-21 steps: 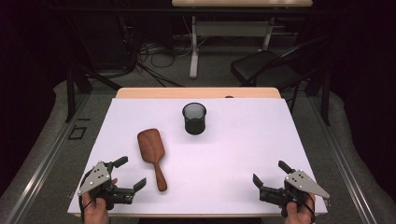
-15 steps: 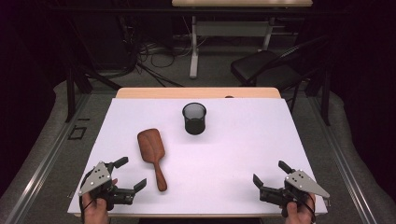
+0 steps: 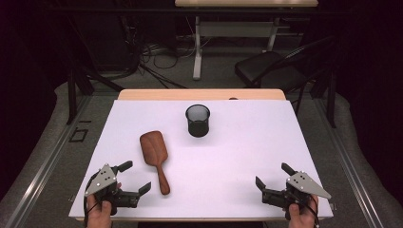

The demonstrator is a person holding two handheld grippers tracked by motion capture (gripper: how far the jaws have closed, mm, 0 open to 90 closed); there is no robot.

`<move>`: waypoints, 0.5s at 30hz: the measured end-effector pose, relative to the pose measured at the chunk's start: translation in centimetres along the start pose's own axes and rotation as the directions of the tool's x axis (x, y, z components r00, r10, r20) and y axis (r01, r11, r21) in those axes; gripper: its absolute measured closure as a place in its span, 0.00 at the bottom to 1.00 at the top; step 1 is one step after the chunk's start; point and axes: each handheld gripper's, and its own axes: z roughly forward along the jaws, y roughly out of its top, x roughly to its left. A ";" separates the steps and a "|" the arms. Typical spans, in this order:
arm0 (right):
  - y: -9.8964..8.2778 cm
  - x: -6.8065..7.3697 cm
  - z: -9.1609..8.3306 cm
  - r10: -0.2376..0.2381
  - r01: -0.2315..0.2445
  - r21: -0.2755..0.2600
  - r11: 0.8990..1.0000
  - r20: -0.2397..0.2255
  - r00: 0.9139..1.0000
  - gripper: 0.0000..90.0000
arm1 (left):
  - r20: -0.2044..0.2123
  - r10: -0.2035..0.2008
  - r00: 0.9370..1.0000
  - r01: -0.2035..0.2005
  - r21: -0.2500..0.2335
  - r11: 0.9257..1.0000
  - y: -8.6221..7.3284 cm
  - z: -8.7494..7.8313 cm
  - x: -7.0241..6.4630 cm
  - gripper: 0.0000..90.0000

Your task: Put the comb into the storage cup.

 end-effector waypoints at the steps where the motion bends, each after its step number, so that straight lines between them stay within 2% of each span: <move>1: 0.0 0.0 0.0 0.000 0.000 0.000 1.000 0.000 1.000 0.00 | 0.000 0.000 1.000 0.000 0.000 1.000 0.0 0.0 0.0 0.00; 6: -0.1 -0.1 0.1 0.001 -0.001 0.011 1.000 0.005 1.000 0.00 | 0.020 -0.017 1.000 0.017 -0.003 1.000 -0.2 0.1 0.1 0.00; 9: -0.2 -0.1 0.2 -0.005 0.005 0.015 1.000 0.002 1.000 0.00 | 0.010 -0.034 0.999 0.033 0.019 0.999 -0.3 0.6 0.0 0.00; 11: -0.2 -0.2 0.3 -0.014 0.014 0.019 1.000 0.001 1.000 0.00 | -0.017 -0.036 0.999 0.037 0.064 0.997 -0.4 1.1 -0.1 0.00; 12: -0.2 -0.1 0.3 -0.014 0.014 0.023 1.000 0.000 1.000 0.00 | -0.018 -0.038 0.999 0.039 0.080 0.996 -0.4 1.2 -0.1 0.00; 15: -0.3 -0.1 0.3 -0.017 0.017 0.030 0.999 0.002 1.000 0.00 | -0.012 -0.040 0.999 0.041 0.083 0.996 -0.3 1.3 -0.3 0.00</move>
